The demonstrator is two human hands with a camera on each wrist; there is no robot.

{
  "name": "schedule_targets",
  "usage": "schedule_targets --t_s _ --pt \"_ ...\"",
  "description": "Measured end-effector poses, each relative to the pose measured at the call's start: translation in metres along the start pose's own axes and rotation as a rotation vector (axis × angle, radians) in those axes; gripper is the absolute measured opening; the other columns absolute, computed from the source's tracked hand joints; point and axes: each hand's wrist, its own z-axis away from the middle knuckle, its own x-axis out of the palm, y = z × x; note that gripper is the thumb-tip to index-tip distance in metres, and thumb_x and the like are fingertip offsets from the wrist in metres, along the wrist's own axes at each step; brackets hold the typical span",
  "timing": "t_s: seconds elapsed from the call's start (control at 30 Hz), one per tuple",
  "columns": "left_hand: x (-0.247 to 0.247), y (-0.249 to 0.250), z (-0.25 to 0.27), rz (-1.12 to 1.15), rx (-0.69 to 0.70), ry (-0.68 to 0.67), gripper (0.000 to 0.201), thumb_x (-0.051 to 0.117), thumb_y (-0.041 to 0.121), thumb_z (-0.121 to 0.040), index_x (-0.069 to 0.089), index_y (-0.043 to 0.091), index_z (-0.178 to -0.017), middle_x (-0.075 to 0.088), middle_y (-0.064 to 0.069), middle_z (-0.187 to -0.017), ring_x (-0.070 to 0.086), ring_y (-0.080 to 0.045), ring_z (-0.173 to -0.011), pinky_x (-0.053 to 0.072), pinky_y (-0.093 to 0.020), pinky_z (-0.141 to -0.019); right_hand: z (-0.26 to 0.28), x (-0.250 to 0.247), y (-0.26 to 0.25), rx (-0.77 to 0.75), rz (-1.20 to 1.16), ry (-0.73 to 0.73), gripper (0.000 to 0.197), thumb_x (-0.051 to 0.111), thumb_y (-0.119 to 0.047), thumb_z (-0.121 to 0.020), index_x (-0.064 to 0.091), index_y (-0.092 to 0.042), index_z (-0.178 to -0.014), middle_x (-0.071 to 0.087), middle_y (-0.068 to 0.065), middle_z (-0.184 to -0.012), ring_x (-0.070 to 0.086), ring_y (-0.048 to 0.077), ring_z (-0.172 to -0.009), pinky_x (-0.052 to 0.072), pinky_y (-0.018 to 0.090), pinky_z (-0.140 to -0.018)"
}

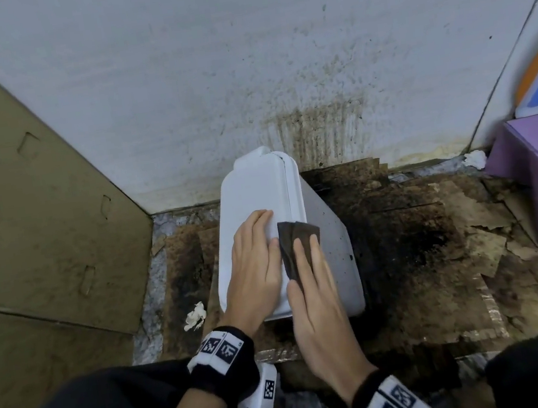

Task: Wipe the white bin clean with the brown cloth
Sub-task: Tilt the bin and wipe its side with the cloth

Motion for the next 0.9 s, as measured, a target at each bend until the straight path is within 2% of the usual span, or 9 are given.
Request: schedule_targets --t_s 0.07,0.17,0.27,0.33,0.43,0.53,0.63,0.83,0.9 --pt "0.002 0.001 -0.001 0.000 0.003 0.010 0.045 0.033 0.026 -0.111 0.039 0.018 -0.155 0.036 0.007 -0.159 0.024 0.004 -0.146 0.017 -0.021 -0.123 0.002 0.001 -0.001 0.011 -0.021 0.010 0.056 0.021 -0.040 -0.107 0.006 -0.038 -0.161 -0.010 -0.020 -0.169 -0.009 -0.004 -0.154 0.000 0.021 -0.125" --pt "0.005 0.003 -0.003 -0.017 0.011 0.016 0.046 0.032 0.024 -0.110 0.040 0.015 -0.154 0.037 0.003 -0.159 0.020 0.013 -0.141 0.014 -0.016 -0.122 -0.025 -0.003 0.008 -0.009 -0.008 0.021 0.054 0.021 -0.038 -0.110 0.008 -0.033 -0.162 -0.008 -0.016 -0.170 -0.007 -0.004 -0.154 0.004 0.025 -0.127" --pt "0.006 0.003 -0.004 -0.027 0.005 0.014 0.048 0.032 0.028 -0.109 0.040 0.014 -0.154 0.037 0.002 -0.159 0.022 0.009 -0.140 0.013 -0.014 -0.120 -0.070 -0.010 0.022 -0.039 0.114 -0.032 0.060 0.016 -0.041 -0.108 0.006 -0.021 -0.164 -0.006 -0.005 -0.172 -0.010 0.003 -0.156 0.009 0.035 -0.129" --pt "0.005 0.004 -0.006 -0.026 -0.005 0.013 0.049 0.031 0.031 -0.109 0.040 0.015 -0.155 0.036 0.002 -0.160 0.022 0.006 -0.141 0.013 -0.015 -0.121 -0.093 -0.017 0.020 0.000 0.106 -0.092 0.059 0.018 -0.039 -0.109 0.005 -0.020 -0.164 -0.008 -0.002 -0.172 -0.011 0.006 -0.156 0.009 0.039 -0.129" --pt "0.005 0.006 -0.008 -0.017 -0.019 0.019 0.048 0.032 0.030 -0.109 0.041 0.015 -0.154 0.037 0.002 -0.159 0.025 0.000 -0.143 0.017 -0.023 -0.123 -0.099 -0.026 0.011 0.077 -0.023 -0.153 0.055 0.023 -0.034 -0.112 0.003 -0.029 -0.163 -0.012 -0.009 -0.171 -0.006 0.002 -0.156 0.006 0.034 -0.129" --pt "0.005 0.009 -0.005 -0.038 -0.011 0.013 0.047 0.033 0.029 -0.109 0.041 0.015 -0.153 0.038 0.001 -0.159 0.028 -0.008 -0.145 0.017 -0.022 -0.122 -0.081 -0.027 0.003 0.162 -0.112 -0.141 0.054 0.022 -0.039 -0.111 0.002 -0.040 -0.161 -0.012 -0.019 -0.169 -0.001 -0.010 -0.149 0.010 0.033 -0.127" --pt "0.005 0.011 -0.005 -0.046 -0.008 0.011 0.046 0.033 0.027 -0.109 0.042 0.015 -0.152 0.038 0.001 -0.158 0.029 -0.009 -0.145 0.016 -0.019 -0.121 -0.047 -0.019 0.000 0.165 -0.116 -0.104 0.053 0.018 -0.040 -0.111 -0.002 -0.043 -0.160 -0.015 -0.023 -0.167 -0.010 -0.021 -0.143 0.006 0.027 -0.126" --pt "0.006 0.012 -0.005 -0.027 -0.006 0.002 0.043 0.034 0.027 -0.111 0.041 0.019 -0.153 0.037 0.006 -0.158 0.025 0.000 -0.143 0.015 -0.019 -0.120 -0.003 -0.006 -0.005 0.094 -0.041 -0.009 0.057 0.021 -0.039 -0.110 -0.006 -0.039 -0.160 -0.020 -0.023 -0.165 -0.013 -0.013 -0.149 -0.001 0.016 -0.121" --pt "0.006 0.011 -0.007 -0.034 -0.007 0.003 0.043 0.035 0.026 -0.111 0.041 0.019 -0.153 0.036 0.005 -0.159 0.026 -0.004 -0.145 0.017 -0.023 -0.122 -0.011 -0.008 -0.001 0.094 -0.058 -0.014 0.057 0.022 -0.040 -0.111 -0.005 -0.038 -0.161 -0.017 -0.025 -0.165 -0.011 -0.015 -0.148 0.000 0.014 -0.121"
